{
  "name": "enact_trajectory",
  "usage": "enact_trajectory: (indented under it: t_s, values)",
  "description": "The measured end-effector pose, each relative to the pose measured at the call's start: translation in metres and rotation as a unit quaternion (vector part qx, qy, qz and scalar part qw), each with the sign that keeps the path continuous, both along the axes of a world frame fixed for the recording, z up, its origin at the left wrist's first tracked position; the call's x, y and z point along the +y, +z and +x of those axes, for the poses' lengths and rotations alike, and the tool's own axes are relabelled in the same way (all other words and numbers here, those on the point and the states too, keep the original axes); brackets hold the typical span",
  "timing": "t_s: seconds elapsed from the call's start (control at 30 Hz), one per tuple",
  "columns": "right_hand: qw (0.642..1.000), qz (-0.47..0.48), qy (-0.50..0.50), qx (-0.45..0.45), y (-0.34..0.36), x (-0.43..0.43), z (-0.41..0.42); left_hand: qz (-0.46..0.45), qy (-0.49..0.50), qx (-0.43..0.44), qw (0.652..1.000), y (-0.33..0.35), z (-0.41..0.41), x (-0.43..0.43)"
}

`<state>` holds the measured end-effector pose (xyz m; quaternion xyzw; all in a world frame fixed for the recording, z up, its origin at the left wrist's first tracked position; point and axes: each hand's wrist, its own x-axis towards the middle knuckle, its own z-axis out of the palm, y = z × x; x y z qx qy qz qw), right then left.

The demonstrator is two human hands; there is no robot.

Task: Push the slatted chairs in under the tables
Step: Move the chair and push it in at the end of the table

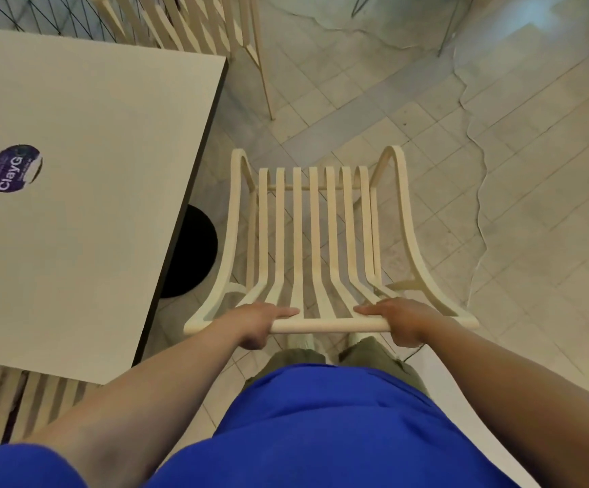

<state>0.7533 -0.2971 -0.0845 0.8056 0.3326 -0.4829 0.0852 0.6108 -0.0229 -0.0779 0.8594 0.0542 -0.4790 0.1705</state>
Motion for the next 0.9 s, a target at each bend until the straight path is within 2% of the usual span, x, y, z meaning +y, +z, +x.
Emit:
enact_trajectory:
  t_s: [0.5, 0.9]
  values:
    - [0.999, 0.006, 0.043, -0.018, -0.006, -0.012, 0.045, 0.001, 0.043, 0.002, 0.999, -0.004, 0.015, -0.025]
    - [0.99, -0.008, 0.138, -0.008, -0.005, -0.032, 0.13, 0.026, 0.164, -0.016, 0.986, 0.001, 0.044, -0.097]
